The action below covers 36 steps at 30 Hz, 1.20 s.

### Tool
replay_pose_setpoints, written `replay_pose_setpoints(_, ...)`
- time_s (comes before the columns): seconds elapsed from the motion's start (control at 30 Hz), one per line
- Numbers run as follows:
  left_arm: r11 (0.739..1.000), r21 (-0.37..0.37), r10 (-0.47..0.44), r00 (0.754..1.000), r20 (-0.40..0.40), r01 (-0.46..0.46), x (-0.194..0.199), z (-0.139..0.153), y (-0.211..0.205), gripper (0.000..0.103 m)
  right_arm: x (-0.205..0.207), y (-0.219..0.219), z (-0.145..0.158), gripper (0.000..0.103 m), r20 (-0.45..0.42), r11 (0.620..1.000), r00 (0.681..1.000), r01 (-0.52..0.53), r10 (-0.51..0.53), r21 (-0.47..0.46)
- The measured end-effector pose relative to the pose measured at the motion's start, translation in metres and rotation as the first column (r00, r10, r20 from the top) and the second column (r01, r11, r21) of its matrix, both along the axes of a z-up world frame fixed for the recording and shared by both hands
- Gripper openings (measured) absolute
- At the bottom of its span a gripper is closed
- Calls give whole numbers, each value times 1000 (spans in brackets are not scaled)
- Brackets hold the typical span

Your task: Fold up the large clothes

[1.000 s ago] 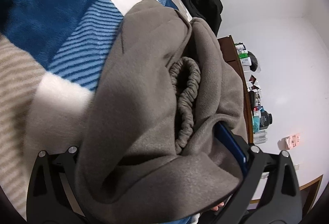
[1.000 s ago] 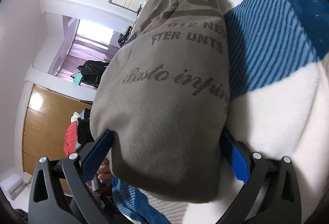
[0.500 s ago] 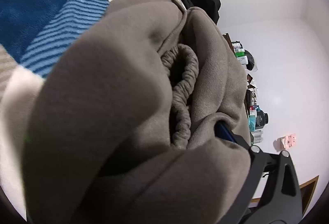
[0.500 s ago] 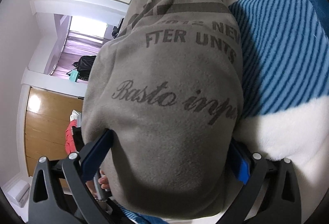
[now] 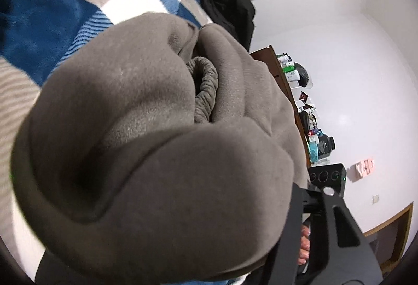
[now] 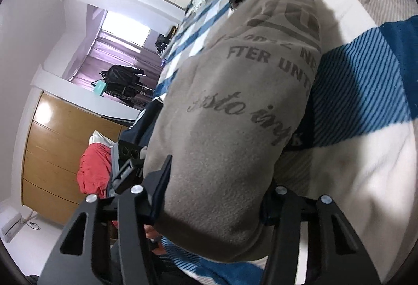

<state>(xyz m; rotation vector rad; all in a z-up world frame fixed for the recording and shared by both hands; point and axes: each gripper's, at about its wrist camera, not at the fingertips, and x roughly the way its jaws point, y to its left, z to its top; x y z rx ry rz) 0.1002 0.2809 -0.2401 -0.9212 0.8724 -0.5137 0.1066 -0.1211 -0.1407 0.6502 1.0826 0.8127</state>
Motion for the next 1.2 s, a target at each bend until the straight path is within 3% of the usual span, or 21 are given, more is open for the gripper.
replay_pose_setpoints(0.3, 998, 61, -34, 999, 35, 31, -87, 31, -32, 53, -99, -32, 25, 52, -7, 1000, 1000, 1, -1, 23)
replay_pose_setpoints(0.6, 1000, 1, 4, 1000, 21, -4, -167, 29, -62, 52, -152, -48, 57, 51, 20, 999, 1000, -21, 20, 34)
replay_pose_setpoints(0.73, 1000, 8, 5, 999, 46, -5, -168, 50, -61, 51, -154, -41, 86, 50, 55, 998, 998, -43, 41, 35)
replay_pose_setpoints(1.0, 999, 44, -1, 994, 108, -4, -167, 123, -45, 51, -153, -24, 145, 50, 133, 995, 990, -57, 45, 87)
replay_pose_setpoints(1.2, 1000, 16, 21, 989, 145, -23, -163, 150, -23, 50, -144, -2, 181, 50, 177, 993, 982, -85, 69, 86)
